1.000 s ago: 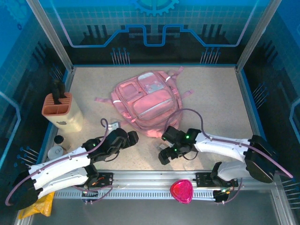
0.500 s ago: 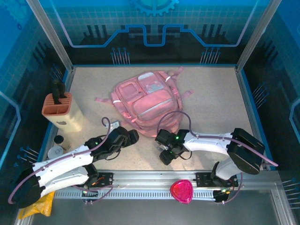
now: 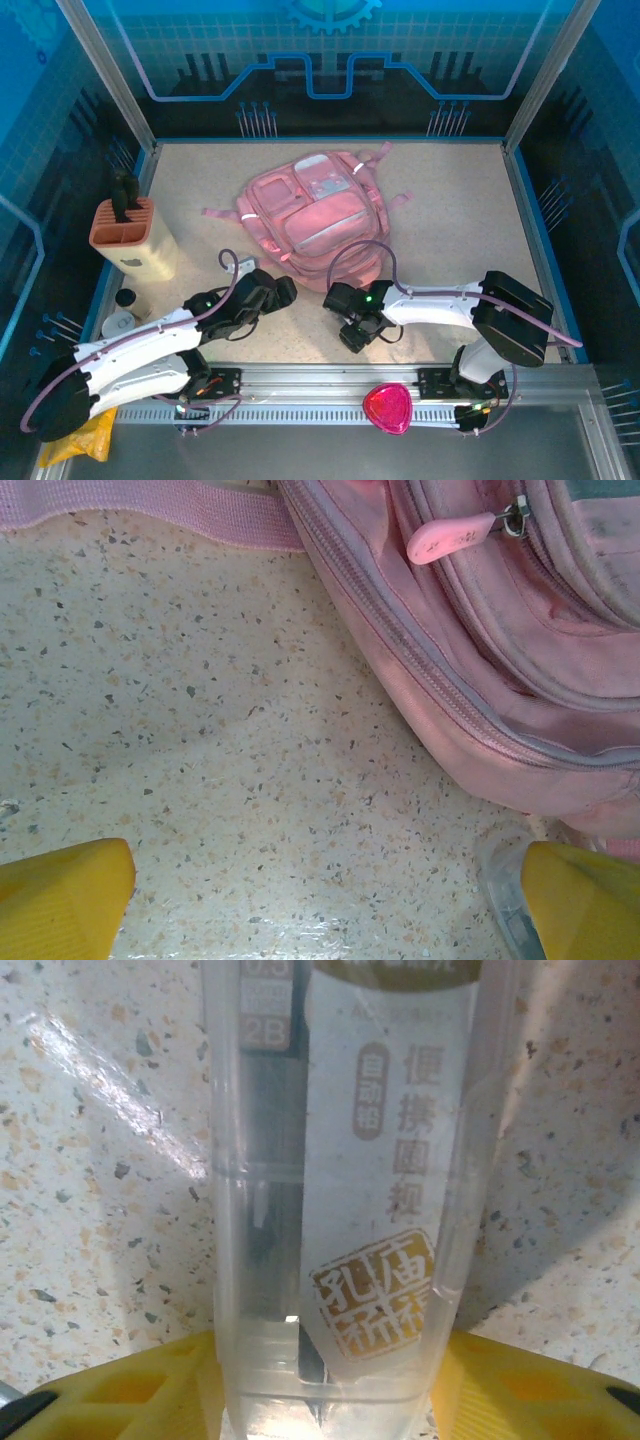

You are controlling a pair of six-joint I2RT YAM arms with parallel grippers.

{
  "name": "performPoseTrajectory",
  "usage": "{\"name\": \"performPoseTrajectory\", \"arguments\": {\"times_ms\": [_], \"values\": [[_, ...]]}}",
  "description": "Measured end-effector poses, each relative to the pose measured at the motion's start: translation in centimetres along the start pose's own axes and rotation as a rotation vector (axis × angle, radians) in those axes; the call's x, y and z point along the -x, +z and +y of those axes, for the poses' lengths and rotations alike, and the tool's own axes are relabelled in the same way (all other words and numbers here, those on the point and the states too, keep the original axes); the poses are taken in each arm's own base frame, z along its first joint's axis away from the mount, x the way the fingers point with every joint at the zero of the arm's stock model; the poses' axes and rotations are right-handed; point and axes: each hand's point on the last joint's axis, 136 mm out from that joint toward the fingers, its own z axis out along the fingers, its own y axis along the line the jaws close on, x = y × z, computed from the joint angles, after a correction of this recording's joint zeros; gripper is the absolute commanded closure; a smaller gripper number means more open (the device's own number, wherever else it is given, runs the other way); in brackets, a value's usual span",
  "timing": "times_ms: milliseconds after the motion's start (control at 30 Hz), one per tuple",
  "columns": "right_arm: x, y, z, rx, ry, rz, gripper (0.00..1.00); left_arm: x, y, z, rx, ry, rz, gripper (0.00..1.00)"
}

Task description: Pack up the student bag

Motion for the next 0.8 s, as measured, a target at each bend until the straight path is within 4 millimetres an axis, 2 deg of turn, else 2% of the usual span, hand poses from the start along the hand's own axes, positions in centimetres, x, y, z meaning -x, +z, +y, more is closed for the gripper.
{"name": "performPoseTrajectory", "arguments": {"times_ms": [400,500,600,800], "values": [[0.2,-0.5,0.1,0.010,-0.003,-0.016,0.61,0.1,0.0,0.0,0.008,0.009,0.007,0.01],[0.5,-1.7,0.2,0.025,-0.001,-0.055,0.61,1.1,-0.6,-0.8,-0.002,0.029,-0.008,0.01],[0.7,-3.3,0.1,0.044,0.002,-0.105,0.61,3.0,-1.4,-2.4,-0.018,0.060,-0.036,0.01],[0.4,-6.4,-0.6,0.071,0.029,-0.179,0.60,6.5,-2.3,-5.6,-0.021,0.238,-0.096,0.01]]}}
